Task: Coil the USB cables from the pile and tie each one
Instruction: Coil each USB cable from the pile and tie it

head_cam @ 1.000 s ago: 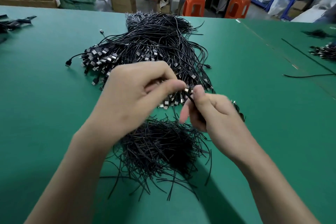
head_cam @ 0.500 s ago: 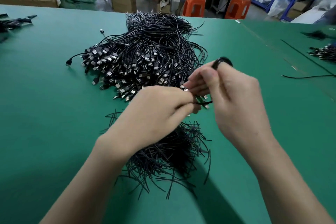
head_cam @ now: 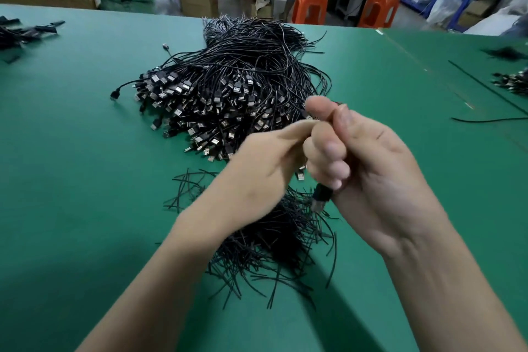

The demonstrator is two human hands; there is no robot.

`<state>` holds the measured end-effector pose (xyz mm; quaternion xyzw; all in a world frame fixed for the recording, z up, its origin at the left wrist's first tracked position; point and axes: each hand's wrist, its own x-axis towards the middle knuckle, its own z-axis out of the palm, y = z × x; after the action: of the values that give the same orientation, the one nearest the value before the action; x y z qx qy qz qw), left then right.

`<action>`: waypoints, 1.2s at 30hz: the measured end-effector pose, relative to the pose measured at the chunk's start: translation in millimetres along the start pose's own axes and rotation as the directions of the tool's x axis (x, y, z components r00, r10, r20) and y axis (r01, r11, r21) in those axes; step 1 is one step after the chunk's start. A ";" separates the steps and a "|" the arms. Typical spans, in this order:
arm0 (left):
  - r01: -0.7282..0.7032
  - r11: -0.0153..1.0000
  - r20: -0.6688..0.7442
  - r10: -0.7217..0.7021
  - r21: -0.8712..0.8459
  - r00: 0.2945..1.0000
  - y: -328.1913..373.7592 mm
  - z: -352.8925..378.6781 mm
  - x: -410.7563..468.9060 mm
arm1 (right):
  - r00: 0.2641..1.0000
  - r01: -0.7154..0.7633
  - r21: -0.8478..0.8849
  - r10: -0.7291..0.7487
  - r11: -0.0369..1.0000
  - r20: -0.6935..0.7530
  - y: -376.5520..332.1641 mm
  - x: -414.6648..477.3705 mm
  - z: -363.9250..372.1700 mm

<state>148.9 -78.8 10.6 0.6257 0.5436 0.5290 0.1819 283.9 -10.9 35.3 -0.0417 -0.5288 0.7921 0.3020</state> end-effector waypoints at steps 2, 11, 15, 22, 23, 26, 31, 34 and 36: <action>0.099 0.993 0.025 -0.101 0.056 0.995 -4.4 6.5 -0.9 | 0.993 0.059 -0.144 -0.073 0.988 -0.098 2.1 2.7 0.3; 0.135 0.956 0.254 -0.203 0.260 0.946 7.8 1.3 -1.0 | 0.857 0.115 -0.863 -0.488 0.491 -0.164 17.1 -1.2 -13.6; 0.069 0.853 0.175 -0.184 0.518 0.967 6.1 -23.3 -0.4 | 0.958 -0.052 -0.990 -0.272 0.130 -0.086 17.5 -5.7 -23.1; 0.144 0.954 -0.057 -0.133 0.261 0.989 2.3 -49.1 -5.1 | 0.968 -0.228 -0.781 0.220 0.581 -0.119 16.9 -14.9 -20.0; 0.154 0.972 -0.083 -0.141 0.177 0.987 0.8 -48.7 -4.4 | 0.960 -0.240 -0.697 0.273 0.675 -0.066 15.7 -16.1 -19.4; 0.167 0.982 -0.157 -0.180 -0.093 0.971 -2.9 -44.6 -1.4 | 0.952 -0.215 -0.592 0.301 0.777 0.050 13.8 -17.5 -18.5; 0.154 0.972 0.154 -0.128 -0.176 0.980 -7.5 -36.4 -1.1 | 0.974 -0.162 -0.518 0.221 0.840 0.054 9.1 -15.2 -19.0; 0.143 0.971 0.181 -0.109 -0.192 0.977 -9.2 -36.1 -1.0 | 0.970 -0.167 -0.496 0.233 0.852 0.075 7.0 -15.0 -19.0; 0.150 0.966 0.123 -0.126 -0.211 0.984 -9.9 -35.8 0.1 | 0.966 -0.189 -0.451 0.248 0.872 0.076 7.7 -15.1 -17.0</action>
<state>113.3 -87.7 16.1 0.5903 0.5132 0.5371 0.3156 299.4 -7.0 17.5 -0.1164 -0.7045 0.6821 0.1576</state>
